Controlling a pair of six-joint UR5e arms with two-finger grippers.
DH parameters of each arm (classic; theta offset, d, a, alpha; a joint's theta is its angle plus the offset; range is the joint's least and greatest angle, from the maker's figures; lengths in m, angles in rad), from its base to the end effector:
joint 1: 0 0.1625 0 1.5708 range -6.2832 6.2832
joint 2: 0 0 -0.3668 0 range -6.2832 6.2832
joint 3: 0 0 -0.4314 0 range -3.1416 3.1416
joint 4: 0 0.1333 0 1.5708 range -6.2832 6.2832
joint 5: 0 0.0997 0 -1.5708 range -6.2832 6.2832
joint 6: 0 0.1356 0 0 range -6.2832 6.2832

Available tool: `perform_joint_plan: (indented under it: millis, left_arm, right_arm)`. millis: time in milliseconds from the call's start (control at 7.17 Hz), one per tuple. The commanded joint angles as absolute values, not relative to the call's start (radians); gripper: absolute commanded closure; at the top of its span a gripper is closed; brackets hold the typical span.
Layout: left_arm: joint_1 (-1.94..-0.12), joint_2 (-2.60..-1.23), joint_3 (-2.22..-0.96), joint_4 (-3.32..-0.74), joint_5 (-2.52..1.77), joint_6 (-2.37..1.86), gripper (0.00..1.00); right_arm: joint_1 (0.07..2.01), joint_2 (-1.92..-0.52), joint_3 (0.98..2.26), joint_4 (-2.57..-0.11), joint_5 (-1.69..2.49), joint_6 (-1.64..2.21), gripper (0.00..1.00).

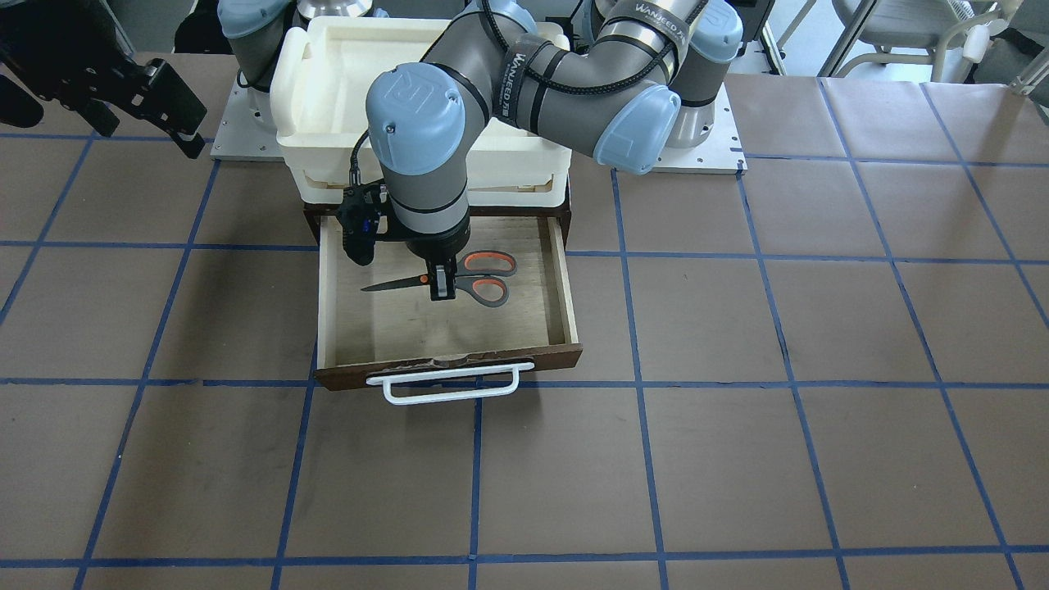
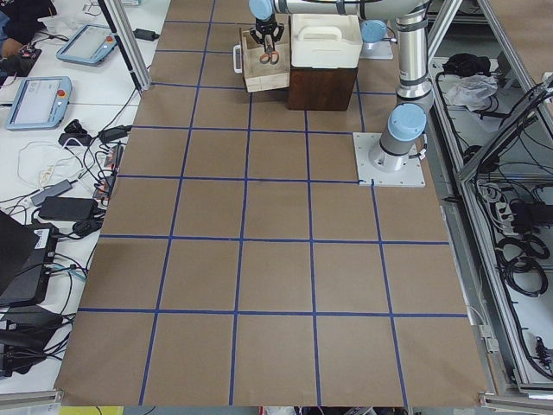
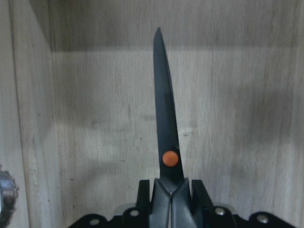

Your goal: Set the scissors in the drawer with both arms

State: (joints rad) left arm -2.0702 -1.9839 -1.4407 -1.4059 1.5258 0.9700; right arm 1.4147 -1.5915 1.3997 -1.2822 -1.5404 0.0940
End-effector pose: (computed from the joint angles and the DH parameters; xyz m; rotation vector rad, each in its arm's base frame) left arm -0.4310 -0.4991 0.2317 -2.0524 -2.2780 -0.1602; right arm 0.0577 -0.5173 0.4669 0.3895 3.0802 0.1488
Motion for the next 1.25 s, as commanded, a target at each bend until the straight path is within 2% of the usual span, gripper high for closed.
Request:
perform_joint_plan:
  millis: [0,279,558,697,836,976,1115]
  left_arm:
    - [-2.082,-1.991,-1.442,-1.402,1.526,0.968,1.0]
    - [-2.083,-1.991,-1.443,-1.402,1.525,0.956,0.97]
    - [-2.083,-1.99,-1.445,-1.404,1.526,0.951,0.75]
    - [-2.083,-1.99,-1.445,-1.405,1.522,0.951,0.42]
    - [-2.083,-1.99,-1.445,-1.407,1.523,0.95,0.26]
    - [-2.083,-1.99,-1.445,-1.407,1.523,0.95,0.17]
    - [-2.083,-1.99,-1.445,-1.407,1.525,0.95,0.01]
  right_arm:
    - [1.425,-1.586,1.408,-1.363,-1.545,-0.039,0.0]
    - [1.478,-1.585,1.428,-1.379,-1.613,-0.04,0.0]
    - [1.485,-1.583,1.434,-1.379,-1.614,-0.031,0.0]
    - [1.485,-1.583,1.434,-1.379,-1.612,-0.031,0.0]
    - [1.485,-1.583,1.44,-1.379,-1.614,-0.029,0.0]
    - [1.485,-1.583,1.44,-1.379,-1.611,-0.029,0.0]
    - [1.485,-1.583,1.442,-1.379,-1.609,-0.031,0.0]
